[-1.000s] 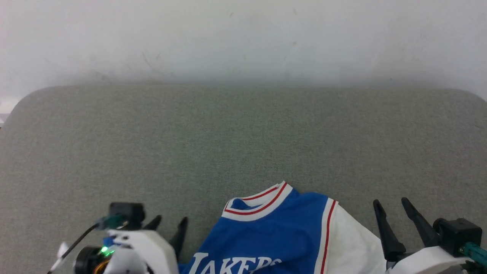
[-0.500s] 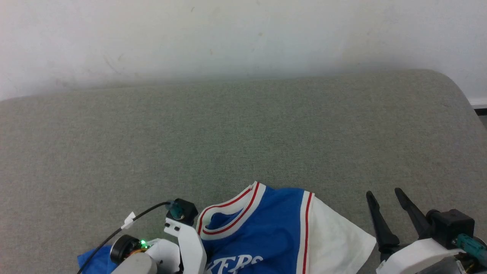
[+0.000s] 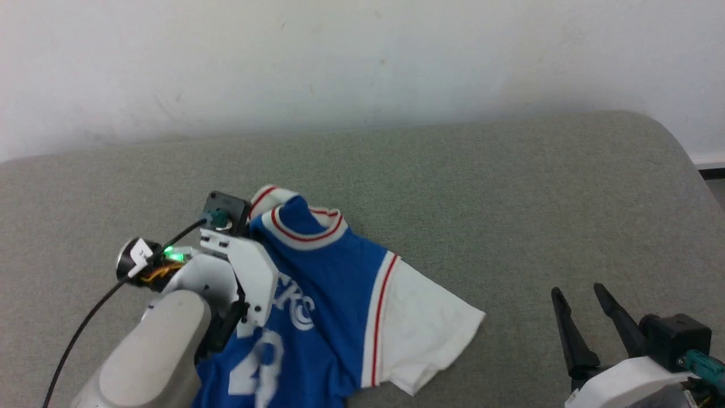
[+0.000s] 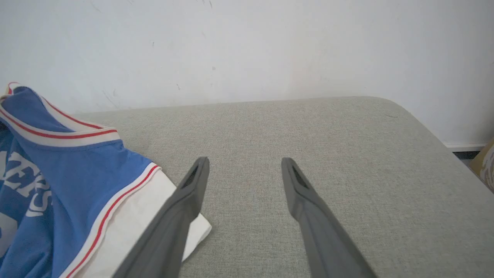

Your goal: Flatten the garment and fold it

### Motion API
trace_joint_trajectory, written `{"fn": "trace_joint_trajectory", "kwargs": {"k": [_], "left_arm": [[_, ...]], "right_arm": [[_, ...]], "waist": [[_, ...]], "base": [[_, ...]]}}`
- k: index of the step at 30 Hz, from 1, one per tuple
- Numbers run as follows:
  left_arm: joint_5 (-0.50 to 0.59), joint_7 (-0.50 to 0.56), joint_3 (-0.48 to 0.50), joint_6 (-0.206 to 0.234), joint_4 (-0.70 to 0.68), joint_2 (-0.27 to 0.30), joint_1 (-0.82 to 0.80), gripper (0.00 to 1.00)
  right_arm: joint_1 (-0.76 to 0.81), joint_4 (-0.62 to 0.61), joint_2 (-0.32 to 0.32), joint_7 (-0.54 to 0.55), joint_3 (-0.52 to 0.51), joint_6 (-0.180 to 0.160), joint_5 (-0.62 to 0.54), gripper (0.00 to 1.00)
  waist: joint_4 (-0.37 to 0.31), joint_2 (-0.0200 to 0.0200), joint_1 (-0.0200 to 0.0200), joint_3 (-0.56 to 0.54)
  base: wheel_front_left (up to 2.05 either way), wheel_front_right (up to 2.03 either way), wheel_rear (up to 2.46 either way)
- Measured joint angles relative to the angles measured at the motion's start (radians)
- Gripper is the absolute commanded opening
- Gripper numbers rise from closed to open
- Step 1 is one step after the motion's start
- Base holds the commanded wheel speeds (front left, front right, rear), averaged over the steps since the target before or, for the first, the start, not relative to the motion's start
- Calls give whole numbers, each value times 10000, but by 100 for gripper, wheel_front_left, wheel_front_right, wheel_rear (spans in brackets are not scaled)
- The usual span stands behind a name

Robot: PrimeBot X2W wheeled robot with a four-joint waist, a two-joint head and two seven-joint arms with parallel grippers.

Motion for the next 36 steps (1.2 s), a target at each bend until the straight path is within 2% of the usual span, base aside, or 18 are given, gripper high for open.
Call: {"fn": "trace_joint_trajectory", "kwargs": {"k": [4, 10, 14, 15, 16, 17, 22, 26, 32, 34, 36], "left_arm": [[416, -232, -385, 65, -639, -186, -276, 0], [426, 414, -2188, -581, -1133, -1118, 795, 0], [249, 677, -3047, -817, -1024, -1549, 1720, 0], [313, 740, -3264, -888, -949, -1569, 1828, 6], [295, 765, -3427, -970, -882, -1597, 1920, 40], [257, 759, -3498, -1009, -857, -1645, 2021, 100], [376, 155, -3601, -1076, -1235, -1737, 2075, 100], [389, -395, -3110, -947, -2307, -1559, 1972, 100], [263, -307, -1513, -267, -2813, -667, 1152, 100], [29, -119, -1206, -291, -2500, -430, 928, 100], [-153, 163, -1129, -497, -2021, -280, 712, 100]], "right_arm": [[40, 4, 0, 27, 17, 0, -19, 100], [88, -12, -2, 100, 31, 0, -29, 100], [91, -17, -2, 107, 27, 0, -27, 100], [91, -21, 0, 107, 19, 0, -27, 100], [102, -21, 0, 107, 12, 0, -27, 100], [116, -25, -4, 109, 4, 0, -27, 100], [126, -27, -2, 113, 6, 0, -27, 100], [156, -67, -2, 113, -61, 0, -29, 100], [166, -86, 0, 115, -33, 0, -29, 100], [165, -98, -2, 115, -21, 0, -27, 100], [151, -98, -2, 127, 54, 0, -29, 100]], "waist": [[53, 0, -1, -162], [-14, 0, -1, -195], [-77, 0, -1, -150], [-74, 0, -1, -140], [-62, 0, -1, -129], [-48, 0, -2, -109], [57, 0, -1, -88], [179, 0, -2, -127], [353, 0, -2, -159], [373, 0, -1, -116], [368, 0, -1, -37]], "base": [[0, 0, 0], [0, 0, 0], [0, 0, 0], [0, 0, 0], [0, 0, 0], [0, 0, 0], [0, 0, 0], [0, 0, 0], [0, 0, 0], [0, 0, 0], [0, 0, 0]]}}
